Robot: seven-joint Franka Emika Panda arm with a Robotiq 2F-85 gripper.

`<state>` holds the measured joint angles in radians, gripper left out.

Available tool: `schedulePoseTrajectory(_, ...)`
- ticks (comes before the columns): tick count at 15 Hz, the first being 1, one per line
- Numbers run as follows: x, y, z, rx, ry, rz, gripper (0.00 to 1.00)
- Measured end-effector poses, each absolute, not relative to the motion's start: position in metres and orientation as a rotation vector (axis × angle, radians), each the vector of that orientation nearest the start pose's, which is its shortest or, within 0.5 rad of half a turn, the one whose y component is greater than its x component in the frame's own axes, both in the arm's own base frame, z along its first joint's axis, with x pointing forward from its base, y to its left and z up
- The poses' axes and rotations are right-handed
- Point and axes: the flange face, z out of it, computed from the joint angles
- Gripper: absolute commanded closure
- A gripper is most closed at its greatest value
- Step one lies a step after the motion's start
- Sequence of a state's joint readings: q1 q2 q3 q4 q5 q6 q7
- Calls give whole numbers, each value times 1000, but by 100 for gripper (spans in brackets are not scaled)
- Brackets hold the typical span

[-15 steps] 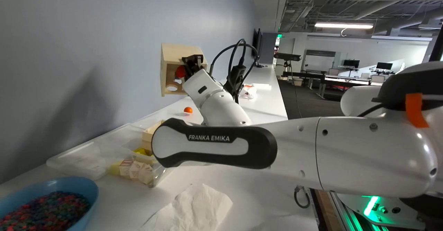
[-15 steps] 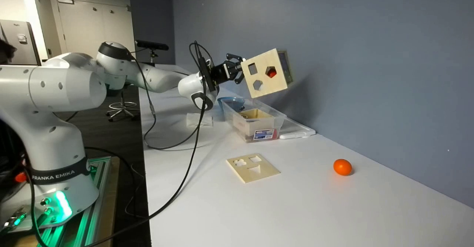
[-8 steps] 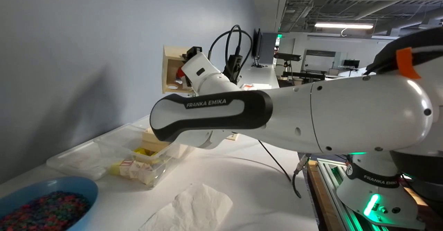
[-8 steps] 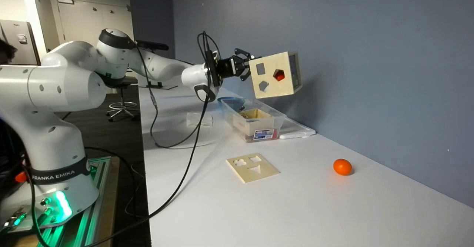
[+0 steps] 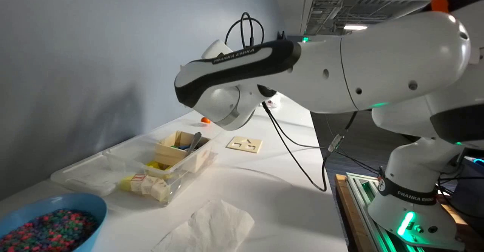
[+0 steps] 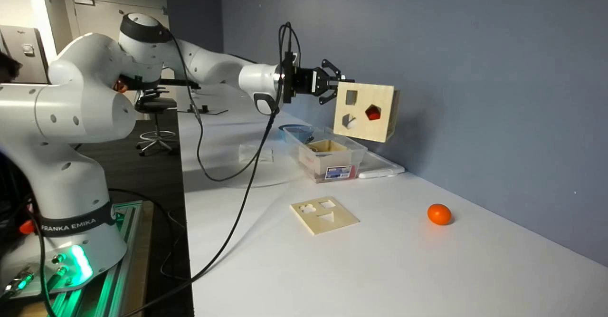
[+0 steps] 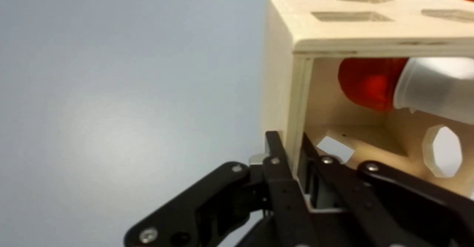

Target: Pour some of the contents of the shape sorter into the wooden box

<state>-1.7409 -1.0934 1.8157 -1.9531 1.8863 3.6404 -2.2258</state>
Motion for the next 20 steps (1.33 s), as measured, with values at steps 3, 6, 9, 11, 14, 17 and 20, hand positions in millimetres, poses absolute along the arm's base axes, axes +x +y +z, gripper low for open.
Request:
schedulePoseTrajectory(3,541,57,422,1552,707,635,97)
schedulePoseTrajectory(6,542,33,423,1668,731,663,87)
schedulePoseTrajectory(9,545,23,431,1743,741,722,97)
schedulePoseTrajectory(11,545,24,432,1753,742,732,97)
schedulePoseTrajectory(14,545,13,422,1766,723,693,97)
schedulePoseTrajectory(17,538,-35,411,1782,620,555,97)
schedulePoseTrajectory(20,533,-98,410,1836,518,413,97)
